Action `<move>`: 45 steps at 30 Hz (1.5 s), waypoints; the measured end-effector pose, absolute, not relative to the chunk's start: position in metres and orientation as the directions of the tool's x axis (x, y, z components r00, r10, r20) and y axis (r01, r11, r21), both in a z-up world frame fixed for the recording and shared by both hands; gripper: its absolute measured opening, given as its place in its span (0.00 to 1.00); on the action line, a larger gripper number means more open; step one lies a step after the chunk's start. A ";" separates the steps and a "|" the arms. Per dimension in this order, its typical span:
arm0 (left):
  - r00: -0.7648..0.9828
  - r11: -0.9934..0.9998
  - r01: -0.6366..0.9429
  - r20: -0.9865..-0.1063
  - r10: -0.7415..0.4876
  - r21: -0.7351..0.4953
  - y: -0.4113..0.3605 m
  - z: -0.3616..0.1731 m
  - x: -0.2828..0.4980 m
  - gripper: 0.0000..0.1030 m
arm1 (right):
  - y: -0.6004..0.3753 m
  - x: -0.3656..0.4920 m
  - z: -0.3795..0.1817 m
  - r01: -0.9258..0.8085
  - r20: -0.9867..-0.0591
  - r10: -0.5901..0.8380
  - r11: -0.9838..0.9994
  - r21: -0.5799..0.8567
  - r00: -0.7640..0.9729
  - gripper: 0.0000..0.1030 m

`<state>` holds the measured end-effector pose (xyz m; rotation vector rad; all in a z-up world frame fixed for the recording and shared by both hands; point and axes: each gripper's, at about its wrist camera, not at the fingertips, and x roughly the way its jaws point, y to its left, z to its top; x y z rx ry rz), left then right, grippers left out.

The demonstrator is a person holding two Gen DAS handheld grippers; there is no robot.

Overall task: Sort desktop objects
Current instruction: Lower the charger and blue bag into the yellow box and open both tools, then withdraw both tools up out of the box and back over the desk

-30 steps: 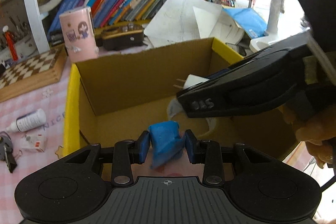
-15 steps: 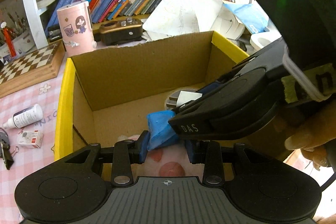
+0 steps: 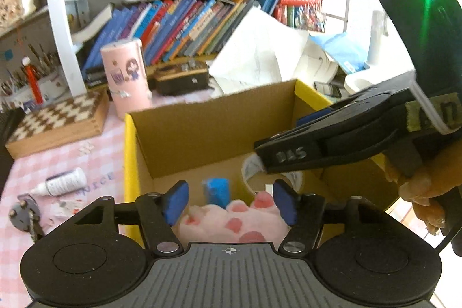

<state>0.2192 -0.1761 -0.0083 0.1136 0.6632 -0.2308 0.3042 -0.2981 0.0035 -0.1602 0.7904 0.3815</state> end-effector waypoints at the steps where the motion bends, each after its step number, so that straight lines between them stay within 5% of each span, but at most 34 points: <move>1: 0.771 0.969 0.244 -0.613 -0.173 0.034 -0.174 -0.006 0.216 0.67 | -0.301 0.302 0.007 -0.378 -0.707 0.274 0.926 0.010 0.652 0.50; 13: 0.841 0.978 0.202 -0.523 -0.142 0.060 -0.157 0.018 0.174 0.82 | -0.324 0.253 0.039 -0.236 -0.587 0.219 0.971 0.049 0.779 0.52; 23: 0.857 0.983 0.184 -0.493 -0.150 0.019 -0.134 0.024 0.145 0.82 | -0.323 0.196 0.045 -0.140 -0.530 0.143 0.989 0.045 0.836 0.55; 45: 0.788 0.958 0.285 -0.564 -0.247 -0.021 -0.094 0.009 0.083 0.83 | -0.286 0.101 0.018 -0.013 -0.622 0.043 0.999 0.053 0.781 0.57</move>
